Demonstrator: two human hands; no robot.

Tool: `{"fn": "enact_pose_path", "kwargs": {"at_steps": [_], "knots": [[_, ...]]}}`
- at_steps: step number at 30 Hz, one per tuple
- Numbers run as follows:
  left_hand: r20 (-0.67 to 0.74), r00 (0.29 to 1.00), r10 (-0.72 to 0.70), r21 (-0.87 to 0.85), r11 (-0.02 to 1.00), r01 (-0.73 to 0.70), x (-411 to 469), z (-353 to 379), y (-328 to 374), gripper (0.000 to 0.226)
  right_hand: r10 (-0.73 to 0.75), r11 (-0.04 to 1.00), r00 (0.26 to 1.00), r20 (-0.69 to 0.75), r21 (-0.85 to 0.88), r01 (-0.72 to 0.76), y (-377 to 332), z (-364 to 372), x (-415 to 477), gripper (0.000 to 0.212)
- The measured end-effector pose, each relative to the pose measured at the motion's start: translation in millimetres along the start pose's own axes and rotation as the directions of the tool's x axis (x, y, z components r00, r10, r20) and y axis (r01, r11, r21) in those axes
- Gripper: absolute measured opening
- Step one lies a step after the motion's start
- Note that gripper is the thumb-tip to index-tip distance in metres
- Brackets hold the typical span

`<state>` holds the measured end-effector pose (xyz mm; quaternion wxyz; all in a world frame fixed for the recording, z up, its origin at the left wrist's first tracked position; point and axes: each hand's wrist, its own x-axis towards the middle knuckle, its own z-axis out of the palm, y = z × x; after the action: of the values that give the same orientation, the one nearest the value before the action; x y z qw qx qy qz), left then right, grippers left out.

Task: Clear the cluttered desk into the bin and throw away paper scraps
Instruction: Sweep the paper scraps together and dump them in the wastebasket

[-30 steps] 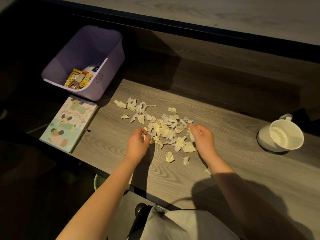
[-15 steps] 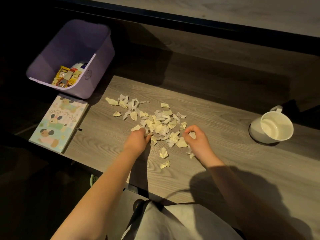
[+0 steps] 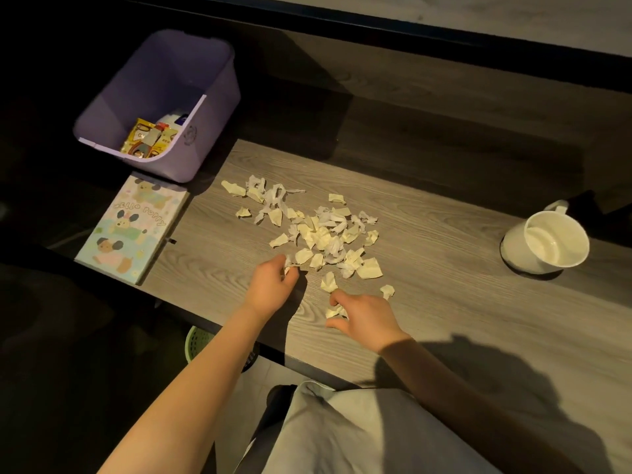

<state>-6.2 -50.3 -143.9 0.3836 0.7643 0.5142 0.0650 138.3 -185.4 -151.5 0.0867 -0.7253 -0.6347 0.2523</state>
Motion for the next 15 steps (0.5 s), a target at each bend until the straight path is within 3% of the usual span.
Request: {"fn": "enact_pose_path", "kwargs": {"at_steps": [6, 10, 15], "knots": [[-0.044, 0.999, 0.012, -0.057, 0.998, -0.014, -16.3, -6.5, -3.0, 0.033, -0.023, 0.999, 0.984, -0.178, -0.040, 0.016, -1.9, 17.1, -0.1, 0.028], [-0.057, 0.998, -0.020, -0.123, 0.992, 0.013, -27.1, -9.9, -13.7, 0.027, 0.029, 0.997, 0.989, -0.146, -0.068, -0.039, -8.5, 13.7, -0.7, 0.029], [-0.089, 0.994, -0.065, -0.155, 0.987, 0.051, -39.6, -21.2, -29.5, 0.025, 0.113, 0.988, 0.986, -0.125, 0.115, -0.098, -31.8, 7.5, 4.6, 0.029]]}}
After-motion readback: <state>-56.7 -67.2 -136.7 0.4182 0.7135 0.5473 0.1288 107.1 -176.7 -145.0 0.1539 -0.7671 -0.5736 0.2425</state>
